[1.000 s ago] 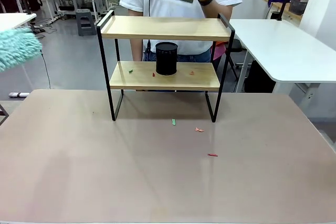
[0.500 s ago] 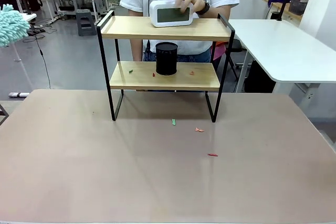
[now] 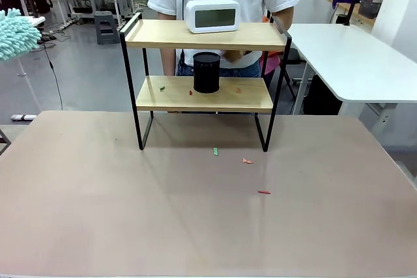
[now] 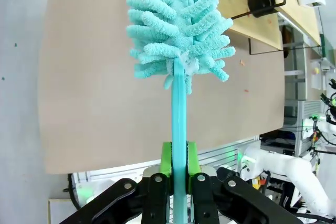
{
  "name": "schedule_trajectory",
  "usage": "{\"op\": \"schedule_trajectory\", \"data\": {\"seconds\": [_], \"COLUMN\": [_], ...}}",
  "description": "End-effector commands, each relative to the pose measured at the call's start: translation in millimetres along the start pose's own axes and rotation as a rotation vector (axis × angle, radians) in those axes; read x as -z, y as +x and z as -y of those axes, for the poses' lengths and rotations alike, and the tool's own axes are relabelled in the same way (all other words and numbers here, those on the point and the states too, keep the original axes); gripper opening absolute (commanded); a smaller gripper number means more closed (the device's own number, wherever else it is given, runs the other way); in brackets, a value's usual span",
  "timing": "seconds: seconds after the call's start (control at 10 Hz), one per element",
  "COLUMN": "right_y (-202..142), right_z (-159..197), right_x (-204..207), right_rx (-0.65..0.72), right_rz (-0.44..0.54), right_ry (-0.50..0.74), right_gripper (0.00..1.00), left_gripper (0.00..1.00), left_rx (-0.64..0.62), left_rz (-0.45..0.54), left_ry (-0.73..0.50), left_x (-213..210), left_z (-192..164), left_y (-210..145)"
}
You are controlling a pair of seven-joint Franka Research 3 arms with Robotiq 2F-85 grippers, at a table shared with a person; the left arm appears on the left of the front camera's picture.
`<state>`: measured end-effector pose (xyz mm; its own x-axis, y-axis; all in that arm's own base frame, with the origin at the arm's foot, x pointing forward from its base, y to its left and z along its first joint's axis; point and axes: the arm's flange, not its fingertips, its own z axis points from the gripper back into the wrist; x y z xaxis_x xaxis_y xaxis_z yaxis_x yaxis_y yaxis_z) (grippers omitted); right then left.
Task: Clean the shelf.
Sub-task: Clean the remaining tier of the Shelf with the Duster once objects are removed.
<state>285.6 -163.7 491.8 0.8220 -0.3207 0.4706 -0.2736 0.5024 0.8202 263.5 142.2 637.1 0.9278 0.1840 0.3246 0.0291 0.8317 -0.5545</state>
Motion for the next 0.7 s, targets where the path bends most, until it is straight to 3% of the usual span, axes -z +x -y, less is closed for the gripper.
{"op": "schedule_trajectory", "data": {"seconds": [0.0,0.6], "right_y": [2.0,2.0], "right_z": [0.5,0.5], "right_x": [1.3,1.3], "right_rx": [-0.026,-0.026], "right_rz": [0.02,0.02], "right_ry": [0.017,0.017], "right_gripper": [1.0,1.0], "left_gripper": [0.12,0.12], "left_rx": [0.009,0.009], "left_rz": [0.018,0.018], "left_ry": [-0.018,-0.018], "left_x": [0.8,0.8], "left_z": [1.6,1.6], "left_y": [-0.3,-0.3]}}
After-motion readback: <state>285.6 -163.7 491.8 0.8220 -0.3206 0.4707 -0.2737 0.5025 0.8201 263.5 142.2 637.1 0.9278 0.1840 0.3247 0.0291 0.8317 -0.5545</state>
